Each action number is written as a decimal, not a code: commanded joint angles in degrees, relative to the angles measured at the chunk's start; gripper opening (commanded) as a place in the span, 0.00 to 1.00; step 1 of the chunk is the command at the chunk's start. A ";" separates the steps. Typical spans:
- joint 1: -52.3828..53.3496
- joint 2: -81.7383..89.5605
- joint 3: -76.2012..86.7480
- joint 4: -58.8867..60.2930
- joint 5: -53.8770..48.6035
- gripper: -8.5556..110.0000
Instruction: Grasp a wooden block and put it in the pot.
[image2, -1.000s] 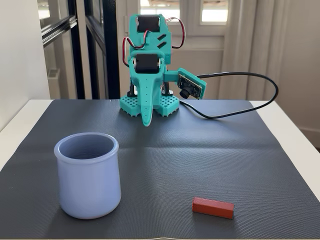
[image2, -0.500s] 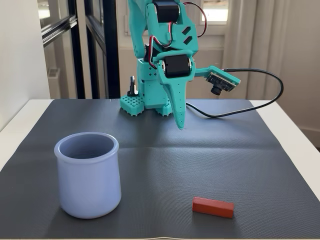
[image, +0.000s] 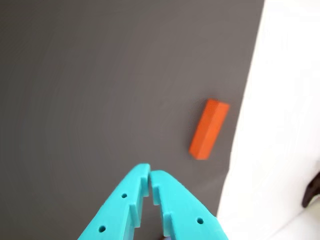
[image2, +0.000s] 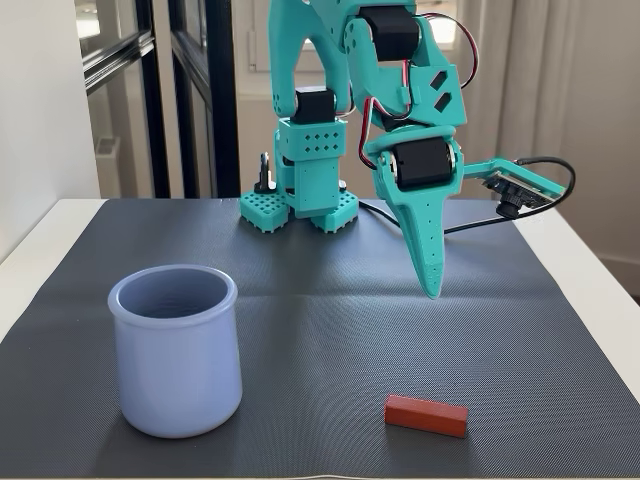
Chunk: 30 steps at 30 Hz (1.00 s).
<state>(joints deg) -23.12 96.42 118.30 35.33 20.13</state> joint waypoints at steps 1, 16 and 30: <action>0.62 -2.55 -7.03 -0.62 0.26 0.07; 8.26 -21.97 -22.85 -0.53 4.22 0.07; 6.59 -22.85 -23.99 -0.44 4.22 0.16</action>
<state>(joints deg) -15.12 73.12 96.06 35.33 23.91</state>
